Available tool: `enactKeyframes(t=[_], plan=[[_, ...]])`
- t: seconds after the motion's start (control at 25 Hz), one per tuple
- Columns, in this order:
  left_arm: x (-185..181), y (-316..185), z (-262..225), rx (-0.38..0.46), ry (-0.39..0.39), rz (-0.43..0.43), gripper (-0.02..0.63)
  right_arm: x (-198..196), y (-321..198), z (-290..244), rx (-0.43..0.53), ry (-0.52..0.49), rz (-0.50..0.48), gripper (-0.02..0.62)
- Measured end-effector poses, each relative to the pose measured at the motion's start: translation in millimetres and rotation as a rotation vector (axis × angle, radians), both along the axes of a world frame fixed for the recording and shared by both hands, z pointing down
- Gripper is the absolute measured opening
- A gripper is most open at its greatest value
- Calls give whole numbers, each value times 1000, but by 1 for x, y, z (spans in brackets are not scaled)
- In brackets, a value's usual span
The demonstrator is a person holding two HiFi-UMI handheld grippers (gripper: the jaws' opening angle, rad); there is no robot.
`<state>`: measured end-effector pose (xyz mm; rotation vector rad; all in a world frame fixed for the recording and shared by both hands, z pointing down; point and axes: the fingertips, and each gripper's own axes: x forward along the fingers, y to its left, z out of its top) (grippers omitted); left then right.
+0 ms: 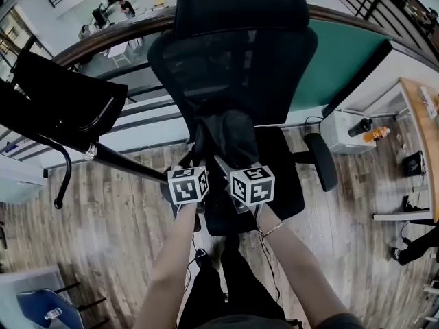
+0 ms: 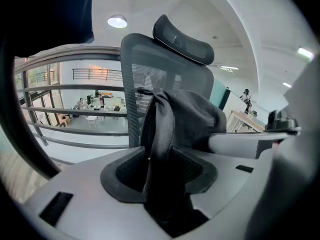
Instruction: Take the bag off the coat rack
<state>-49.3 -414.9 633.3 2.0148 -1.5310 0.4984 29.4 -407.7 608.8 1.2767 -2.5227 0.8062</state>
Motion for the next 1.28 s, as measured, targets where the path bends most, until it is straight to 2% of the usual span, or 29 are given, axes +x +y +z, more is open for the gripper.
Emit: enactKeyframes(t=[0.12,0.28,0.56,0.76,0.88,1.28], plan=[[-5,5,-4,17,7,6,160,0,5,-3,15,10,20,218],[-38,24,-16,41,-17,-48,160,-21,19,-10,32,3,9,215],[-25,55,-39,80,1,-11,146,-7,46,-36,72,28,59,205],[-30,76,-53,116,-2,7,124,-11,66,-42,84,38,94,187],[-35,88,-65,140,19,11,112,-11,78,-47,91,37,129,149],[-54,128,-101,213,29,41,67,-5,123,-70,129,56,175,120]])
